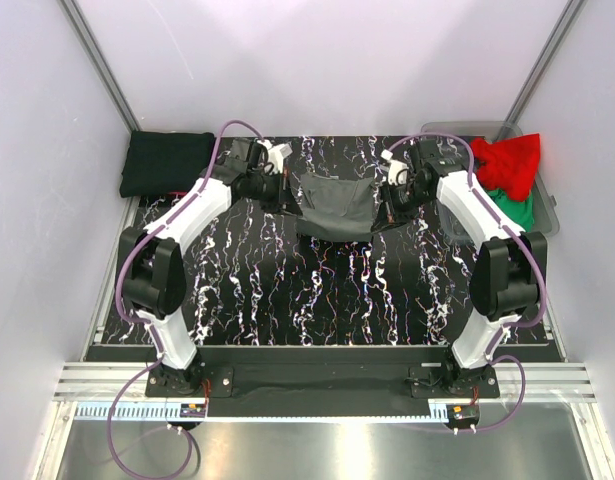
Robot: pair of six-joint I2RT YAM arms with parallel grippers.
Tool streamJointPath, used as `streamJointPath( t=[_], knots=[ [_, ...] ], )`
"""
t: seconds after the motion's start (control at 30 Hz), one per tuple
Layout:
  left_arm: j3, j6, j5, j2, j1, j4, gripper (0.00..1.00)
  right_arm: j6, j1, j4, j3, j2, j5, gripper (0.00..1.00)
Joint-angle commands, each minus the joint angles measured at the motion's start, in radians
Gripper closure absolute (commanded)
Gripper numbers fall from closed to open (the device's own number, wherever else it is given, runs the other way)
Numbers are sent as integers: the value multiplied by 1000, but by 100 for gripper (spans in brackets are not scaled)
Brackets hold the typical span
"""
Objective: Fold and stack the t-shirts
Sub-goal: Fold the tshirt
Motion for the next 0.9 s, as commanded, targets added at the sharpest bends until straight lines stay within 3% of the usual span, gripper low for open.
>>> streamJointPath(
  t=[0.0, 0.23, 0.43, 0.47, 0.5, 0.53, 0.57, 0.67, 0.77, 0.87],
  knots=[
    [7, 3, -28, -20, 3, 44, 100, -21, 0, 43, 39, 6, 24, 99],
    [216, 56, -99, 115, 36, 34, 100, -62, -26, 44, 280, 191, 84, 100],
    [599, 143, -148, 409, 85, 11, 100, -98, -84, 63, 570, 451, 124, 97],
    [703, 157, -160, 499, 88, 22, 93, -97, -92, 66, 684, 504, 122, 94],
    [755, 172, -189, 545, 90, 31, 60, -102, -96, 70, 749, 557, 159, 87],
    [803, 180, -214, 584, 91, 45, 47, -105, -95, 78, 809, 649, 174, 74],
    [846, 195, -243, 624, 91, 100, 42, -134, -93, 102, 905, 685, 173, 60],
    [863, 209, -346, 627, 93, 151, 37, -153, -74, 144, 1024, 747, 260, 47],
    [796, 209, -361, 571, 96, 137, 32, -134, -60, 147, 942, 670, 228, 45],
    [762, 211, -250, 552, 116, 70, 27, -102, -55, 146, 804, 584, 117, 45]
  ],
)
